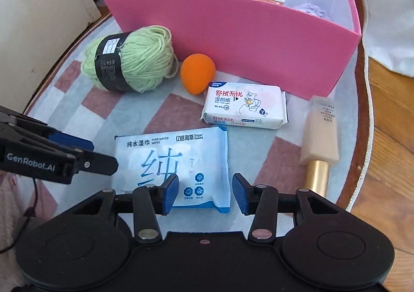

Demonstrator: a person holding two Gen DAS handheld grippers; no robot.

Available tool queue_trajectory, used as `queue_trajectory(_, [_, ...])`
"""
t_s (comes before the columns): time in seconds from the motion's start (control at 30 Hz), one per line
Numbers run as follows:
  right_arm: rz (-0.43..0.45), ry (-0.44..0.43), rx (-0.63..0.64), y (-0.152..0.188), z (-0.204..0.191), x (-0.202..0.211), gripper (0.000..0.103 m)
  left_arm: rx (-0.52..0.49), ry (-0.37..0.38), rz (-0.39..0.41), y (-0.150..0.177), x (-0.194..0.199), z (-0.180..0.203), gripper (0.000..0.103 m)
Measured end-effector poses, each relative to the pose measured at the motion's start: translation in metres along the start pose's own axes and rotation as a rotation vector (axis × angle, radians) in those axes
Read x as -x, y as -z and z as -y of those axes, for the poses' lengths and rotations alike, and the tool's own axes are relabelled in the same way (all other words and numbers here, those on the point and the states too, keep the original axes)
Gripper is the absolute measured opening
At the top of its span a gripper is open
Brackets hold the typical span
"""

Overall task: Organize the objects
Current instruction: 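Lower the left tool and close it on the blue-lettered wipes pack, then lift the wipes pack with the left tool into the pink box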

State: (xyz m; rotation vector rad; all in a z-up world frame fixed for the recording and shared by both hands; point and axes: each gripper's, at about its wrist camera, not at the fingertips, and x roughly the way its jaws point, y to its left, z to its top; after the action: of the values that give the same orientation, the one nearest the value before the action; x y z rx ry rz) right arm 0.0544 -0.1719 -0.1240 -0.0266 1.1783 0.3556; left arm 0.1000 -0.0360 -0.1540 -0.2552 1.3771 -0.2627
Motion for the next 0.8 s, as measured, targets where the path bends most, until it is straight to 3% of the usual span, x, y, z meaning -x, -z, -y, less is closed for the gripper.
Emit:
queue_trajectory(0.13, [-0.028,-0.042,-0.1,0.002,0.003,-0.009,0.054,0.034,0.036,-0.043,0.005,-0.009,0.003,0.05])
queue_trajectory(0.27, [-0.012,0.019,-0.009,0.007,-0.016,-0.005,0.05,0.025,0.018,0.008,0.005,-0.009,0.007,0.046])
queue_trajectory(0.37, [-0.032,0.018,-0.007,0.002,-0.013,-0.005,0.05,-0.002,-0.003,0.069,0.002,-0.009,0.01,0.036])
queue_trajectory(0.47, [-0.033,0.013,-0.009,-0.001,-0.011,-0.005,0.05,-0.006,-0.002,0.064,-0.003,-0.011,0.014,0.035])
queue_trajectory(0.67, [-0.043,0.01,-0.007,-0.001,-0.02,-0.004,0.051,0.016,0.085,0.092,0.0,0.002,0.007,0.035])
queue_trajectory(0.8, [-0.034,0.004,-0.032,-0.002,-0.024,0.01,0.053,-0.037,0.073,0.122,0.002,0.021,0.016,0.035])
